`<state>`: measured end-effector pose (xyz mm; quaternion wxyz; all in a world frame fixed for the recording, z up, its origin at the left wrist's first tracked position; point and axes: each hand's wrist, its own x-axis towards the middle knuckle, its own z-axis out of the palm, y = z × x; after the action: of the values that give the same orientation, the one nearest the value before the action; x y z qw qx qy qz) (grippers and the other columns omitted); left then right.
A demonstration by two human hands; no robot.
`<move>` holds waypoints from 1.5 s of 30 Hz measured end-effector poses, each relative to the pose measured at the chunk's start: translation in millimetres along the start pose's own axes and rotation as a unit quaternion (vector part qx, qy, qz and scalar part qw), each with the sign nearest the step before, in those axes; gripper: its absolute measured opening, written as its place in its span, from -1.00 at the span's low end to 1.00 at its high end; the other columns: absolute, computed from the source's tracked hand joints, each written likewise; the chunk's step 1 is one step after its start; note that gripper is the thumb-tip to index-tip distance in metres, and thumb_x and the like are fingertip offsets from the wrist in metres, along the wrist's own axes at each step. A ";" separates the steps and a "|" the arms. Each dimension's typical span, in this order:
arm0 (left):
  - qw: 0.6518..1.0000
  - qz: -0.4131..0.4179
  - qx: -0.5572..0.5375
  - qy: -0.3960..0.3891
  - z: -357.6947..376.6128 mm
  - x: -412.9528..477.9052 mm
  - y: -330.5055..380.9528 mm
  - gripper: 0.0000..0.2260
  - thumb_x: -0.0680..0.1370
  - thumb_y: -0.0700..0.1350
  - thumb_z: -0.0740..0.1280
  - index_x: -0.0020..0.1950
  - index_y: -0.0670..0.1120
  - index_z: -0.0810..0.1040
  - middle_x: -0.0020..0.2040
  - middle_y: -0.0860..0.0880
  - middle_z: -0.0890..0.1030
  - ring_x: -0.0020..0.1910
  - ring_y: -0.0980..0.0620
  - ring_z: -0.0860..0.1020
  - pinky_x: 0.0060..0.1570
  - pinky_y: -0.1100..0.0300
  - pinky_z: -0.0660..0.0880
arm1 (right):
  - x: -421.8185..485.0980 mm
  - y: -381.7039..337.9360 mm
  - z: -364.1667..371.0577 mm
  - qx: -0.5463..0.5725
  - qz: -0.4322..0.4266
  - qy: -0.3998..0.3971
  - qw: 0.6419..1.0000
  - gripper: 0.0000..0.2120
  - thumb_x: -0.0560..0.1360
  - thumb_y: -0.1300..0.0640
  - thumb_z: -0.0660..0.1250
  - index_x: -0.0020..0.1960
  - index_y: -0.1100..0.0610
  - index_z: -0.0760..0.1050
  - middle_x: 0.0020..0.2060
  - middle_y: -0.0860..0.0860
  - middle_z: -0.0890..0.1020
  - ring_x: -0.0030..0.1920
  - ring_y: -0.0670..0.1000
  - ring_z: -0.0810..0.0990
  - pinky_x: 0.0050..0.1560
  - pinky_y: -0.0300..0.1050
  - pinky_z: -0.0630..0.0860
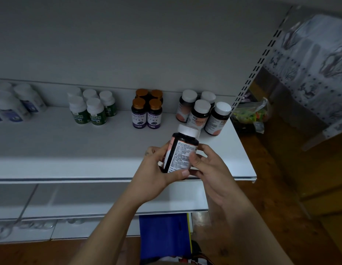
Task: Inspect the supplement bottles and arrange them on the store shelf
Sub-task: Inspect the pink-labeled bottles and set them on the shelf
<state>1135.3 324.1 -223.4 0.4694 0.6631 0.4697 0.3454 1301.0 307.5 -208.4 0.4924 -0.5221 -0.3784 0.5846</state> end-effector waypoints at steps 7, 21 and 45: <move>0.993 -0.017 -0.111 0.017 -1.2 -3.5 -7.5 -0.40 0.32 0.15 0.55 0.30 0.21 0.40 0.09 0.17 0.64 0.10 0.15 0.59 0.06 0.10 0.55 | -2.6 -1.6 -8.5 0.038 0.004 -0.016 0.999 -0.65 0.43 0.13 0.32 0.21 0.09 0.54 0.03 0.09 0.71 0.06 0.06 0.69 0.02 -0.03 0.64; 0.990 -0.023 -0.136 0.023 -6.5 -11.2 -19.3 -0.61 0.54 -0.03 0.40 0.35 0.05 0.44 0.24 0.07 0.57 0.22 0.09 0.56 0.11 0.12 0.56 | -6.8 7.3 -2.8 0.065 0.027 -0.033 0.997 -0.55 0.41 0.16 0.36 0.30 0.11 0.49 0.09 0.15 0.68 0.09 0.11 0.67 0.01 0.02 0.63; 0.995 -0.033 -0.096 0.015 9.5 -15.3 3.2 -0.52 0.43 0.01 0.51 0.31 0.08 0.47 0.14 0.15 0.62 0.10 0.18 0.59 0.01 0.26 0.57 | -7.6 5.0 -27.1 -0.026 0.010 0.024 0.999 -0.79 0.54 0.28 0.34 0.16 0.20 0.58 -0.03 0.14 0.71 -0.03 0.08 0.71 -0.13 -0.04 0.65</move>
<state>1139.8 306.5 -223.7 0.5352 0.5938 0.4631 0.3828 1326.6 297.0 -215.9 0.4815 -0.5529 -0.3762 0.5666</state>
